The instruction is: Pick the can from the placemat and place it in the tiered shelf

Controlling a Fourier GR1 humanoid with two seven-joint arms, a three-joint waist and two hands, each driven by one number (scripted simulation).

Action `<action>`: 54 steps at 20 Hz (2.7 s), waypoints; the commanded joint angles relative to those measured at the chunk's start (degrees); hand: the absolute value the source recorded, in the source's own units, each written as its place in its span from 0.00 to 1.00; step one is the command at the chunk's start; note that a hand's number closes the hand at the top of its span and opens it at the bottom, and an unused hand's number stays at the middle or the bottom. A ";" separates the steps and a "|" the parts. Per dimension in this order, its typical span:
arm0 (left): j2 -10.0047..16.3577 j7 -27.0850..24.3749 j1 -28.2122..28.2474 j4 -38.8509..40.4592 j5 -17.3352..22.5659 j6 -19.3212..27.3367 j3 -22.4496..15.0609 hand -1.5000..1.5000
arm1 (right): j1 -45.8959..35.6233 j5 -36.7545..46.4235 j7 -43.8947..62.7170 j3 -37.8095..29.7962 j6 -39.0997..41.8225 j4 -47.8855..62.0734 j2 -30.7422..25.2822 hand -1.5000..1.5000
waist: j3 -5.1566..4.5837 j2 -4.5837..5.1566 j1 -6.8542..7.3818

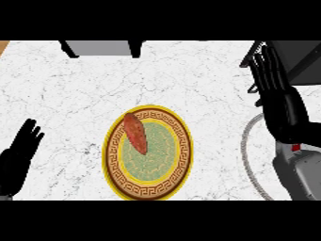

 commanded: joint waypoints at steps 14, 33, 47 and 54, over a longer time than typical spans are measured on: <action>-5.35 0.61 -13.44 -5.31 -16.33 7.55 -13.25 0.50 | 9.85 -0.12 -9.47 -21.16 3.15 27.20 -16.63 0.00 | 0.15 -0.40 -1.74; -7.83 4.01 -16.26 -4.01 -18.61 5.53 -12.63 0.50 | 9.69 3.40 -8.10 -17.90 32.93 26.30 -34.57 0.00 | -0.35 -1.59 -0.49; -9.65 4.78 -18.46 -2.35 -21.45 6.73 -11.19 0.50 | 20.17 14.56 12.07 -13.18 34.12 -3.11 -44.25 0.00 | -0.31 -1.67 -1.61; -9.67 4.82 -12.88 -6.77 -22.86 3.18 -10.74 0.50 | 24.21 17.30 19.69 -18.45 35.56 -12.45 -37.66 0.00 | -0.25 -1.54 -0.59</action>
